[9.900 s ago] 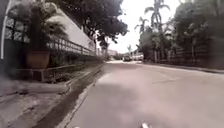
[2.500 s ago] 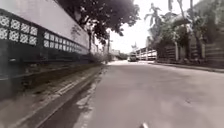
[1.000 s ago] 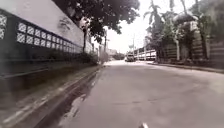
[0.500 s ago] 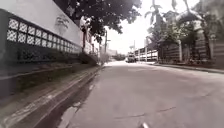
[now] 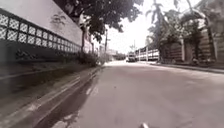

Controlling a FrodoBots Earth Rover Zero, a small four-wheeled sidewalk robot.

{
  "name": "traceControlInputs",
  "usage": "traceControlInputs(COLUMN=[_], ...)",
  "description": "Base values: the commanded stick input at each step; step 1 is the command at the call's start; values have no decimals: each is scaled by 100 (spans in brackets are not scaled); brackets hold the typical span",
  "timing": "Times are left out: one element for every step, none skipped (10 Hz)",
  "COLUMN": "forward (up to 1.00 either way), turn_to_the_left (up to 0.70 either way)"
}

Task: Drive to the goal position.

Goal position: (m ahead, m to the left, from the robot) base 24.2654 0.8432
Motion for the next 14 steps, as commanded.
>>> traceControlInputs(forward=[70,70,70,70,70,70,70,70,70,70,70,70,70,70], turn_to_the_left=[-1,0,0,0,0,0,0,0,0,0,0,0,1,3])
